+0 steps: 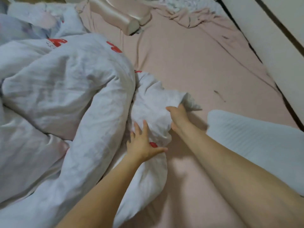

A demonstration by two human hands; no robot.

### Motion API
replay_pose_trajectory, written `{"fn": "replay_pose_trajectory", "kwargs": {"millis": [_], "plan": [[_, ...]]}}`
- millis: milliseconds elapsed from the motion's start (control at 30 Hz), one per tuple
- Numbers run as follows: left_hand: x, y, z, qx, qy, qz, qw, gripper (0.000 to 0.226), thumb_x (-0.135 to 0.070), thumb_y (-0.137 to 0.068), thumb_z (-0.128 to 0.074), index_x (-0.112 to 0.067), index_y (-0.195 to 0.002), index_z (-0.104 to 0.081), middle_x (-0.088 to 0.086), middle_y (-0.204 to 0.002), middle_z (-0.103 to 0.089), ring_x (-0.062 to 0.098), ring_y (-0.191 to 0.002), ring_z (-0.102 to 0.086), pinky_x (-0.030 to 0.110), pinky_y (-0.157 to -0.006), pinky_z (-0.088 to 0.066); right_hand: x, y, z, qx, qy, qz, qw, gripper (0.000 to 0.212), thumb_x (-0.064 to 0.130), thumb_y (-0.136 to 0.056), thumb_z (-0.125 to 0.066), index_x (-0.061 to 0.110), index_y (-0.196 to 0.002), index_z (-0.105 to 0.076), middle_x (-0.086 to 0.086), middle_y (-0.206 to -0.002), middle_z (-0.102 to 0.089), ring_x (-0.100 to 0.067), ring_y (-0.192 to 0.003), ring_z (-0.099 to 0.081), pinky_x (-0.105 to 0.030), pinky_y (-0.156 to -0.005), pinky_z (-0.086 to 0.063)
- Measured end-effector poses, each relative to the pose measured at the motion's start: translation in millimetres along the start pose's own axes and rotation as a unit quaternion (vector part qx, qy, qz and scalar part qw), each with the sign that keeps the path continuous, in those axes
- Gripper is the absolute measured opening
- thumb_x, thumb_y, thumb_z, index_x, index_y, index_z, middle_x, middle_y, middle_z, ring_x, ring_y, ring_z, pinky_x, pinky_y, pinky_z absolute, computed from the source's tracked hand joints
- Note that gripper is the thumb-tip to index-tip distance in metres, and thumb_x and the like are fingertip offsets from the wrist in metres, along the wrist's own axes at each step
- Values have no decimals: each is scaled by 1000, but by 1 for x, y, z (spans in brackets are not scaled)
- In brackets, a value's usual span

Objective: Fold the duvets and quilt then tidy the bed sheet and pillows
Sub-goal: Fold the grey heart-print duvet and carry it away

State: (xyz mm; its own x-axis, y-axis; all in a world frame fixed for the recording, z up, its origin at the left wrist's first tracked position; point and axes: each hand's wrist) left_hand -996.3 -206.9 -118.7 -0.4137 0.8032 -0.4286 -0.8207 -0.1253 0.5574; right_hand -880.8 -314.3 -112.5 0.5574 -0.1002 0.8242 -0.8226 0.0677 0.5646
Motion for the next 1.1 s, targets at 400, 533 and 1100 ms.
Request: {"fn": "replay_pose_trajectory", "kwargs": {"millis": [400, 533, 1100], "plan": [[-79, 119, 91, -256, 302, -144, 907, 23, -10, -64, -40, -14, -75, -60, 0, -72, -62, 19, -70, -58, 32, -61, -47, 124, 206, 30, 101, 90, 256, 957, 56, 11, -86, -66, 14, -138, -44, -2, -128, -59, -15, -116, -56, -38, -102, -46], [-111, 144, 126, -269, 374, -138, 877, 16, 3, -79, -46, -8, -73, -57, 4, -69, -56, 17, -66, -53, 27, -56, -41, 84, 240, 76, 101, 161, 193, 963, 104, 31, -70, -83, 27, -150, -16, 11, -135, -40, -2, -122, -42, -18, -96, -38], [-485, 124, 45, -135, 351, -302, 876, 35, 5, -87, -38, -1, -115, -58, 3, -95, -63, 17, -88, -58, 22, -74, -51, 227, 112, 378, -291, -43, 272, 916, 20, -5, -83, -49, 6, -88, -64, -8, -88, -64, -22, -87, -61, -23, -73, -49]]}}
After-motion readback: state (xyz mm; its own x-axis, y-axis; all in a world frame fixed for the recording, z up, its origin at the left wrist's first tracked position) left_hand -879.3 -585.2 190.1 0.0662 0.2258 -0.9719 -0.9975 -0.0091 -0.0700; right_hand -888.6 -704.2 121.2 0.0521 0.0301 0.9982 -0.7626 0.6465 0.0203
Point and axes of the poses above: each hand's wrist, its own y-axis away from the middle knuckle, its own z-axis out of the back of the hand, x = y × z
